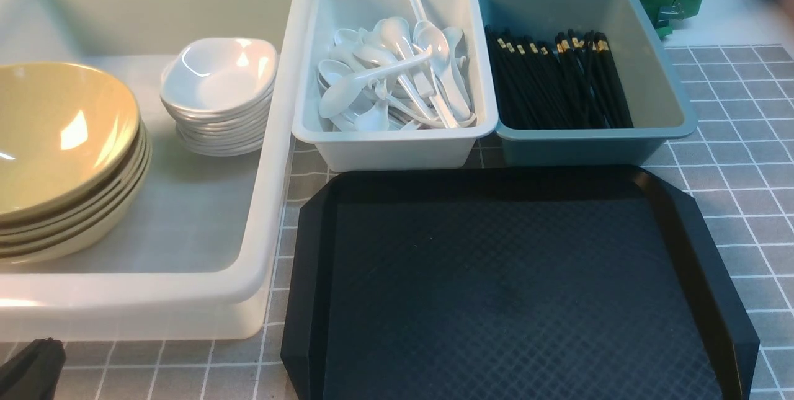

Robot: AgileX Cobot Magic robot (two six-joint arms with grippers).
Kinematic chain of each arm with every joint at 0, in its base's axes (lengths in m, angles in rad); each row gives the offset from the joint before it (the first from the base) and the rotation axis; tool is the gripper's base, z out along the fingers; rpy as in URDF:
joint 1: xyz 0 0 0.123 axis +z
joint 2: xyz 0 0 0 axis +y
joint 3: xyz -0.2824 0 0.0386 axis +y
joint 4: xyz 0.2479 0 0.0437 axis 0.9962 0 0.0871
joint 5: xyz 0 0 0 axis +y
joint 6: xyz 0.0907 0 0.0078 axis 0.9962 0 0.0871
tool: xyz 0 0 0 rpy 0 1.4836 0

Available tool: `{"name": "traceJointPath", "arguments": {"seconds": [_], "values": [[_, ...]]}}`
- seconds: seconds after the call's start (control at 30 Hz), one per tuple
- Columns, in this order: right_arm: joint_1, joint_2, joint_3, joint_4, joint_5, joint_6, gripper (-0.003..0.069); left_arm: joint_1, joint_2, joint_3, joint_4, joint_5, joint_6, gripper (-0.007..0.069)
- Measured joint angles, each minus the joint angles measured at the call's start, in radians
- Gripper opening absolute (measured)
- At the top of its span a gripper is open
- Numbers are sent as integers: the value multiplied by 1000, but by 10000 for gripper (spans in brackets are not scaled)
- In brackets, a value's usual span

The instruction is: On grey table put chopsticks spoon bowls plates into blue grey white boxes.

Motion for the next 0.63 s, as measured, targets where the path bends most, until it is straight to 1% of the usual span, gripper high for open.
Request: {"name": "traceJointPath", "arguments": {"seconds": [0.63], "values": [[0,0,0,0,0,-1,153,0,0,0,0,0,0,-11]]}}
